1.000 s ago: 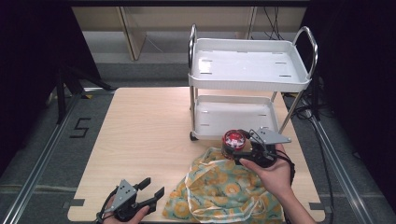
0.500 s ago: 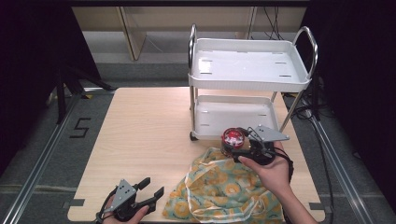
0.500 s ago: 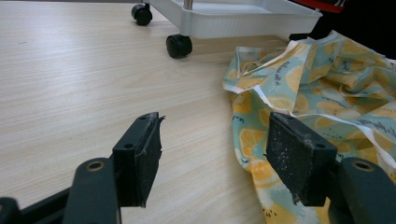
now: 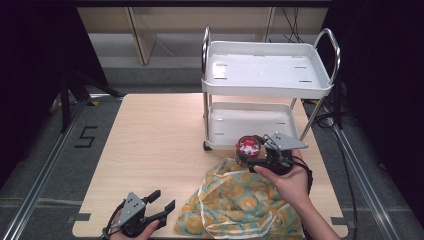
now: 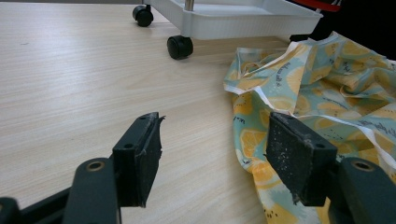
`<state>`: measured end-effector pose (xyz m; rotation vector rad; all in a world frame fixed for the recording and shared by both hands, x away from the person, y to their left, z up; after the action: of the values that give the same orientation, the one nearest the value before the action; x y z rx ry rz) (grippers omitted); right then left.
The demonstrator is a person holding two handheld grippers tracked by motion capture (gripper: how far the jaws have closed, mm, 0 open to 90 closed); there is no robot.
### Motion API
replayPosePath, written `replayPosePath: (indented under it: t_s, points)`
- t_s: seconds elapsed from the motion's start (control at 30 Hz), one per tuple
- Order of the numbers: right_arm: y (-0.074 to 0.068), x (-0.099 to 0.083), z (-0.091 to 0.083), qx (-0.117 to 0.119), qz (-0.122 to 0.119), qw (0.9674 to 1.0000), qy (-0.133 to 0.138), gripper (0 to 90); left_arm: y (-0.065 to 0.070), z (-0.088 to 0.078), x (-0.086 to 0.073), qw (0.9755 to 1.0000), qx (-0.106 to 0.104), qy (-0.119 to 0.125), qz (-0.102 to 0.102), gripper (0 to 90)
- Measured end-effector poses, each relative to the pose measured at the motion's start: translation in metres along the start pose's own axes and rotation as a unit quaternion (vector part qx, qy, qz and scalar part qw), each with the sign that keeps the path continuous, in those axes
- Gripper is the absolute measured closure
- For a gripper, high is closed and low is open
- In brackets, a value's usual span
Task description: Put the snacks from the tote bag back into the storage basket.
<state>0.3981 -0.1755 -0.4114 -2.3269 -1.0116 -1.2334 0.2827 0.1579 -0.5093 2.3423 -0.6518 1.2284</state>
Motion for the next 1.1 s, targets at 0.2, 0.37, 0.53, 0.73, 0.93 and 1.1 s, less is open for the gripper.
replayPosePath:
  t_s: [0.2, 0.37, 0.53, 0.73, 0.93, 1.1]
  points:
    - [0.0003, 0.0024, 0.0016, -0.003, -0.002, 1.0000, 0.009, 26.8, -0.0032, 0.0006, 0.0014, 0.9996, 0.000, 0.000, 0.028, 35.2]
    - [0.0016, 0.0047, 0.0014, -0.003, -0.007, 0.9999, 0.009, 26.8, -0.0009, 0.0009, 0.0004, 1.0000, 0.000, -0.001, 0.010, 35.2]
    - [0.0020, 0.0057, 0.0021, -0.007, 0.001, 0.9999, 0.008, 26.8, -0.0014, 0.0023, 0.0014, 0.9999, -0.008, 0.009, 0.012, 35.2]
    - [0.0054, 0.0083, 0.0022, -0.003, -0.007, 0.9999, 0.008, 26.8, -0.0005, 0.0018, 0.0012, 0.9999, -0.006, 0.005, 0.015, 35.2]
    - [0.0068, 0.0069, 0.0043, 0.000, -0.006, 1.0000, 0.004, 26.8, -0.0010, 0.0015, 0.0018, 0.9997, -0.005, 0.009, 0.021, 35.2]
    - [0.0057, 0.0070, 0.0049, 0.000, 0.006, 1.0000, 0.002, 26.8, 0.0005, 0.0019, 0.0012, 0.9998, -0.007, 0.009, 0.015, 35.2]
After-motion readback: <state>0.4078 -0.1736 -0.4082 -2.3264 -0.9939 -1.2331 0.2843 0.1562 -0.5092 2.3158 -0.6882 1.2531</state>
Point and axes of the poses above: each handheld gripper's, and its own axes: z roughly forward along the jaws, x roughly out of its top, y roughly to its right, the point moved 4 cm from there along z, roughly forward along the jaws, and after that the axes turned 13 degrees about -y, right-handed, at the moved point
